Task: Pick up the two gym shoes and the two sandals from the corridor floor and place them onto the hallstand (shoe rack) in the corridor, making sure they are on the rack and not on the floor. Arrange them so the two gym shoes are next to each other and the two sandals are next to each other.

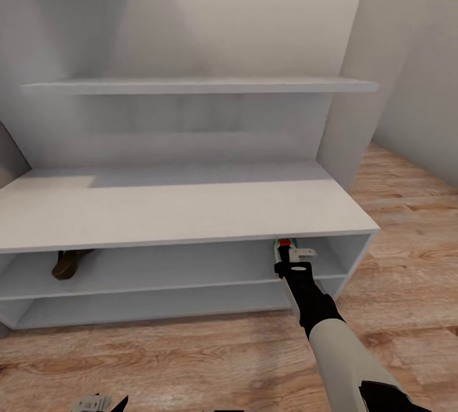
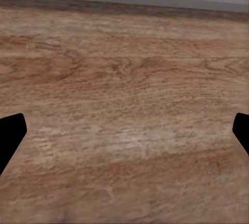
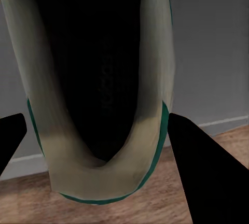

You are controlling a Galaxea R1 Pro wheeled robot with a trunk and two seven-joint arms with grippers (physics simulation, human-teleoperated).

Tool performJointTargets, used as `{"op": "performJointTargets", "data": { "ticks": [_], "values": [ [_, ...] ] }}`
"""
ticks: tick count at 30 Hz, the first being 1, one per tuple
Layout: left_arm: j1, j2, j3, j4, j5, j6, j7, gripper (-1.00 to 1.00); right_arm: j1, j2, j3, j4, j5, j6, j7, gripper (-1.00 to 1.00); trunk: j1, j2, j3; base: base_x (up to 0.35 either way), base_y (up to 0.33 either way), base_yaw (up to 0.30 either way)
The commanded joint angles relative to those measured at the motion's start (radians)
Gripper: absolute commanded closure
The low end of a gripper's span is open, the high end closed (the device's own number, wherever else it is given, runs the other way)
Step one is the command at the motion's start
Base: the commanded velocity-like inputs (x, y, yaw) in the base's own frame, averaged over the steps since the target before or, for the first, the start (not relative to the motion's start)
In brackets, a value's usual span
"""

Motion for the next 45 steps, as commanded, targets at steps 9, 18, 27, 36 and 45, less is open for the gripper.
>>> {"op": "performJointTargets", "data": {
  "ticks": [9, 18, 27, 36, 45],
  "values": [
    [-0.001, 0.0, 0.009, 0.0, -0.011, -0.005, -0.004, -1.0, -0.001, 0.001, -0.003, 0.0, 0.006, 0.005, 0.002, 1.0, 0.0, 0.0, -0.001, 0.183, -0.002, 0.0],
    [-0.001, 0.0, 0.009, 0.0, -0.011, -0.005, -0.004, -1.0, 0.0, 0.001, -0.003, 0.0, 0.005, 0.006, 0.002, 1.0, 0.0, 0.0, -0.001, 0.079, 0.0, 0.0],
    [-0.001, 0.0, 0.009, 0.001, -0.011, -0.005, -0.004, -1.0, -0.001, 0.001, -0.003, 0.0, 0.005, 0.006, 0.002, 1.0, 0.0, 0.0, -0.001, 0.006, 0.0, 0.0],
    [-0.001, 0.0, 0.009, 0.0, -0.011, -0.005, -0.004, -1.0, -0.001, 0.001, -0.003, 0.0, 0.006, 0.006, 0.002, 1.0, 0.0, 0.0, -0.001, 0.004, 0.0, 0.0],
    [-0.001, 0.0, 0.009, -0.001, -0.01, -0.005, -0.004, -1.0, -0.001, 0.001, -0.003, 0.0, 0.007, 0.006, 0.002, -1.0, 0.0, 0.0, -0.001, 0.068, 0.0, 0.0]
  ]
}}
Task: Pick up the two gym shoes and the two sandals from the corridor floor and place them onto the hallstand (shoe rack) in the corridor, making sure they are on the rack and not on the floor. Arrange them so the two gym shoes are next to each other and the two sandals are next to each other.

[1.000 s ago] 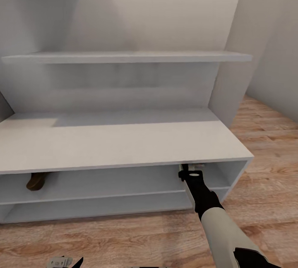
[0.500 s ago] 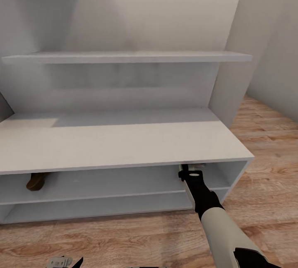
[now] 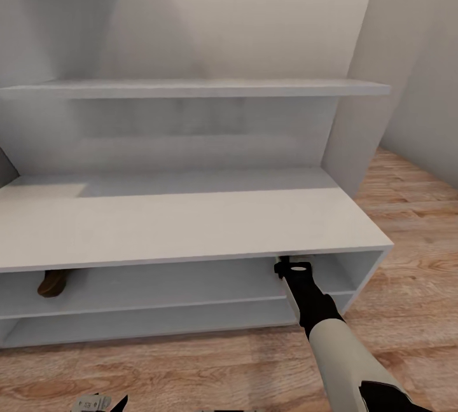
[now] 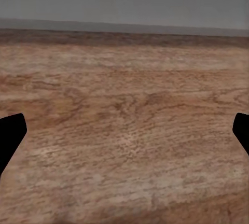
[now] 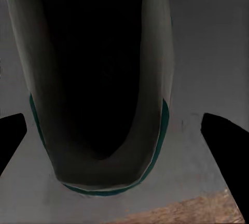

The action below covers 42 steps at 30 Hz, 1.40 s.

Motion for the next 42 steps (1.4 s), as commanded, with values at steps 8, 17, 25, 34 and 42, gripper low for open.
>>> {"op": "performJointTargets", "data": {
  "ticks": [8, 17, 25, 34, 42],
  "values": [
    [-0.001, 0.0, 0.009, 0.001, -0.01, -0.005, -0.004, -1.0, 0.0, 0.001, -0.004, -0.002, 0.008, 0.006, 0.001, -1.0, 0.0, 0.0, -0.001, -0.055, 0.0, 0.0],
    [-0.001, 0.001, 0.009, 0.001, -0.01, -0.005, -0.004, -1.0, 0.0, 0.001, -0.005, -0.002, 0.008, 0.005, 0.001, -1.0, 0.0, 0.0, -0.001, -0.29, 0.0, 0.0],
    [-0.001, 0.001, 0.009, 0.001, -0.01, -0.005, -0.004, -1.0, 0.0, 0.001, -0.005, -0.001, 0.008, 0.004, 0.002, -1.0, 0.0, 0.0, -0.001, -0.333, 0.0, 0.0],
    [-0.001, 0.001, 0.009, 0.0, -0.009, -0.006, -0.004, -1.0, 0.0, 0.001, -0.004, 0.04, 0.007, 0.001, 0.003, -1.0, 0.0, 0.0, -0.001, -0.337, 0.0, 0.0],
    [-0.001, -0.001, 0.009, -0.004, -0.005, -0.007, 0.034, -1.0, 0.003, 0.001, -0.004, 0.202, 0.008, -0.05, 0.006, -1.0, 0.0, 0.0, -0.001, -0.337, 0.0, 0.0]
  ]
}}
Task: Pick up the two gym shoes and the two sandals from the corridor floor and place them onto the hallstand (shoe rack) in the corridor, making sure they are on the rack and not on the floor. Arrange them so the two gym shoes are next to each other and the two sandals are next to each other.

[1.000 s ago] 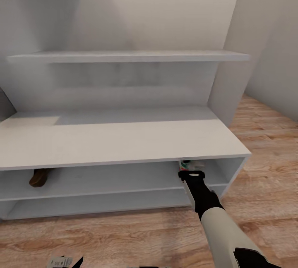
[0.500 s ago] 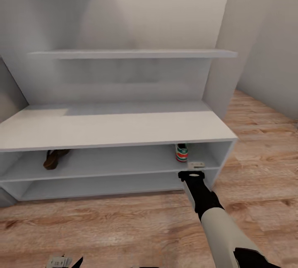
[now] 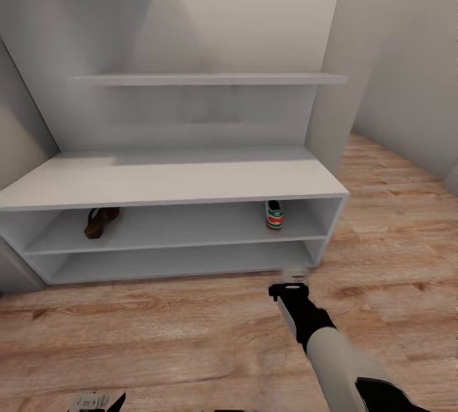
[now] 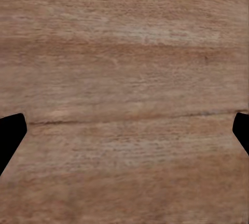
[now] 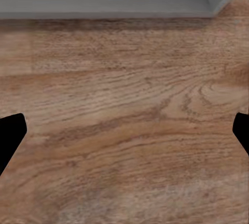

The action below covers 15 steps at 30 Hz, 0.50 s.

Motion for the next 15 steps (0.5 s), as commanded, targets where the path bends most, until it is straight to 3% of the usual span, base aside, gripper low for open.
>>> {"op": "performJointTargets", "data": {
  "ticks": [1, 10, 15],
  "values": [
    [-0.001, -0.001, 0.008, 0.001, -0.01, -0.006, 0.001, -1.0, 0.0, 0.001, -0.006, 0.037, 0.011, -0.036, 0.001, -1.0, -0.001, 0.0, -0.001, -0.337, 0.0, 0.0],
    [-0.001, -0.001, 0.008, 0.0, -0.01, -0.006, 0.01, -1.0, 0.002, -0.011, -0.005, 0.238, 0.013, -0.281, 0.0, -1.0, -0.001, 0.0, -0.001, -0.33, 0.0, 0.0],
    [-0.001, -0.002, 0.008, 0.0, -0.01, -0.006, 0.012, -1.0, 0.002, -0.036, -0.004, 0.341, 0.014, -0.379, 0.001, -1.0, -0.001, 0.0, -0.001, -0.191, 0.0, 0.0]
  ]
}}
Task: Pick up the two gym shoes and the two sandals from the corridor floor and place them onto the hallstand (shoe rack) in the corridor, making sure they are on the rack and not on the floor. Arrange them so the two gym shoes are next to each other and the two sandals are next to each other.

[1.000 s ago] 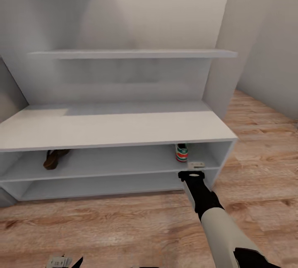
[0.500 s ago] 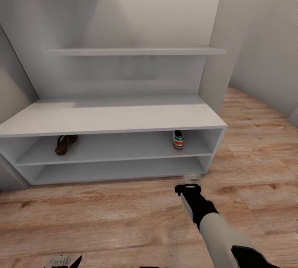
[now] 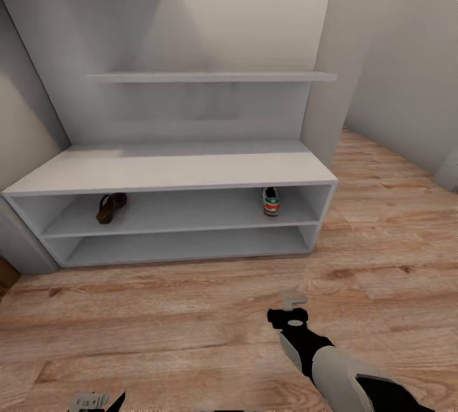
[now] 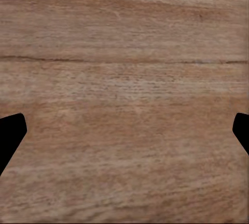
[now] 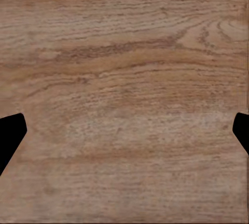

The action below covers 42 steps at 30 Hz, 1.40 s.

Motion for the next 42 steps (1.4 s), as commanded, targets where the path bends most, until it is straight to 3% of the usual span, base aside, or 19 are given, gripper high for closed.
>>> {"op": "performJointTargets", "data": {
  "ticks": [1, 3, 5, 14, 26, 34, 42],
  "values": [
    [-0.001, -0.001, 0.009, 0.001, -0.011, -0.006, -0.003, -1.0, 0.005, -0.021, -0.007, 0.043, 0.011, -0.056, -0.001, -1.0, 0.0, 0.0, -0.001, -0.05, 0.0, 0.0],
    [-0.001, -0.001, 0.009, 0.001, -0.011, -0.006, -0.003, -1.0, 0.015, -0.029, -0.007, 0.054, 0.011, -0.075, -0.001, -1.0, 0.0, 0.0, -0.001, -0.036, 0.0, 0.0],
    [-0.001, -0.002, 0.01, 0.002, -0.011, -0.006, 0.001, -1.0, 0.068, -0.059, -0.007, 0.067, 0.014, -0.127, 0.0, -1.0, 0.0, 0.0, -0.001, -0.011, 0.0, 0.0],
    [-0.001, -0.008, 0.008, 0.009, -0.012, -0.007, 0.062, -1.0, 0.149, -0.101, -0.003, 0.071, 0.021, -0.214, 0.011, -1.0, 0.0, 0.0, -0.001, -0.003, 0.0, 0.0],
    [-0.001, -0.015, 0.004, 0.017, -0.019, -0.007, 0.113, -1.0, 0.178, -0.108, 0.0, 0.072, 0.116, -0.233, 0.012, -1.0, 0.0, 0.0, -0.001, 0.0, 0.0, -0.004],
    [0.0, -0.015, 0.004, 0.027, -0.017, -0.007, 0.114, -1.0, 0.223, -0.111, -0.003, 0.071, 0.121, -0.235, 0.006, -1.0, 0.0, 0.0, -0.001, 0.0, 0.0, -0.041],
    [0.0, -0.015, 0.004, 0.049, -0.012, -0.007, 0.115, -1.0, 0.23, -0.11, -0.005, 0.071, 0.114, -0.234, 0.005, -1.0, 0.0, 0.0, -0.001, 0.0, 0.0, -0.076]
  ]
}}
